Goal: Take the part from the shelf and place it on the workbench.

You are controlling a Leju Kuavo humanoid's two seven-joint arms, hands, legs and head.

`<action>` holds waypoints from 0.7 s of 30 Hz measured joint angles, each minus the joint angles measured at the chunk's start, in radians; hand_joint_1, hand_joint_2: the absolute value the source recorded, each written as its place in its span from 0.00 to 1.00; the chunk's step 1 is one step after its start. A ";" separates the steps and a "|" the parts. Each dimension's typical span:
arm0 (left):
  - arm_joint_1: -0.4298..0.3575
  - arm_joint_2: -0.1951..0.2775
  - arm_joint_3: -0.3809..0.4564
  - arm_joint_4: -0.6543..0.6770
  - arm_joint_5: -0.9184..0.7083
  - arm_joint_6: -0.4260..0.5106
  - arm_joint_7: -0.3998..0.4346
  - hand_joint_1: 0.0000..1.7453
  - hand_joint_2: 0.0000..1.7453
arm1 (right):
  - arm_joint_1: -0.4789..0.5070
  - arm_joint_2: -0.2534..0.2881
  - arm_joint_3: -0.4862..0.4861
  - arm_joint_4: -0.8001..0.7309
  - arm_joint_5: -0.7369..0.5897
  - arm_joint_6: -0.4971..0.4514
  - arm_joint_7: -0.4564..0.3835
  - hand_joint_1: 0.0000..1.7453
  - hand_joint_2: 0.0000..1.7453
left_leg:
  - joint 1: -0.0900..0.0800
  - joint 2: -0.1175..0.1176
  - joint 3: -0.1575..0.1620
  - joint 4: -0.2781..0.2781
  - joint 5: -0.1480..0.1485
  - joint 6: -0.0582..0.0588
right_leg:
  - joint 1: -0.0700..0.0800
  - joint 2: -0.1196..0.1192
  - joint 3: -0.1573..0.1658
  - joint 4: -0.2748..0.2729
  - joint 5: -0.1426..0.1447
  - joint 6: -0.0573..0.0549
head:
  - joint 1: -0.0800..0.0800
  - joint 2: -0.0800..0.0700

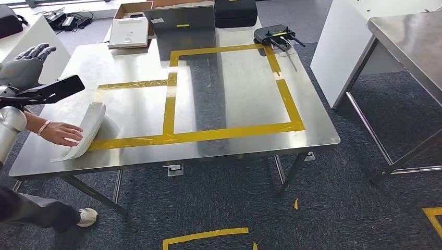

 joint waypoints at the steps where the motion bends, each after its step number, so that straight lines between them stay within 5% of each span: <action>1: -0.003 -0.002 0.001 -0.001 -0.002 0.000 0.002 0.00 0.00 | 0.000 0.002 0.000 0.000 0.000 0.000 0.000 0.00 0.00 | -0.006 0.000 0.033 -0.054 0.013 0.005 | 0.000 0.000 -0.003 -0.003 0.007 0.004 | 0.000 0.000; 6: -0.018 -0.011 0.007 -0.002 -0.007 0.001 0.006 0.00 0.00 | 0.001 0.005 -0.001 0.000 0.000 -0.001 0.000 0.00 0.00 | -0.016 0.004 0.038 -0.117 0.053 0.028 | -0.006 0.000 -0.006 -0.017 0.027 0.039 | -0.002 0.000; 8: -0.019 -0.019 0.008 -0.001 -0.009 0.002 0.006 0.00 0.00 | 0.001 0.005 -0.001 0.000 0.000 -0.001 0.000 0.00 0.00 | -0.011 0.005 0.027 -0.129 0.080 0.041 | -0.006 -0.001 -0.029 0.045 -0.039 0.048 | 0.000 0.000; 10: -0.018 -0.023 0.011 0.000 -0.013 0.003 0.008 0.00 0.00 | 0.000 0.004 -0.001 0.000 0.001 -0.001 0.000 0.00 0.00 | -0.011 0.005 0.002 -0.127 0.099 0.046 | -0.005 -0.001 -0.065 0.168 -0.124 0.056 | 0.001 0.000; 12: -0.017 -0.027 0.014 0.003 -0.020 0.002 0.011 0.00 0.00 | 0.000 0.002 -0.001 0.000 0.002 -0.002 0.000 0.00 0.00 | -0.011 0.005 -0.027 -0.119 0.114 0.046 | -0.005 -0.001 -0.067 0.235 -0.144 0.061 | 0.001 0.000; 13: -0.017 -0.028 0.015 0.004 -0.023 0.001 0.013 0.00 0.00 | 0.000 0.002 -0.001 0.000 0.003 -0.002 0.000 0.00 0.00 | -0.010 0.005 -0.041 -0.114 0.121 0.044 | -0.006 -0.001 -0.041 0.215 -0.129 0.061 | 0.001 0.000; 15: -0.017 -0.028 0.017 0.004 -0.028 0.000 0.014 0.00 0.00 | -0.002 0.002 -0.001 0.000 0.004 -0.003 0.000 0.00 0.00 | -0.009 0.005 -0.064 -0.101 0.130 0.037 | -0.005 -0.003 0.051 0.094 -0.101 0.058 | 0.001 0.000; 17: -0.018 -0.027 0.022 0.004 -0.031 -0.001 0.015 0.00 0.00 | -0.006 0.001 -0.001 -0.001 0.005 -0.003 0.000 0.00 0.00 | -0.010 0.006 -0.074 -0.091 0.136 0.027 | 0.000 -0.003 0.110 0.006 -0.094 0.044 | 0.001 0.000; 21: -0.020 -0.020 0.028 0.005 -0.038 -0.002 0.013 0.00 0.00 | -0.009 0.000 -0.001 -0.001 0.008 -0.003 0.000 0.00 0.00 | -0.010 0.005 -0.085 -0.085 0.141 0.002 | 0.001 -0.002 0.105 -0.016 -0.076 0.012 | 0.001 0.000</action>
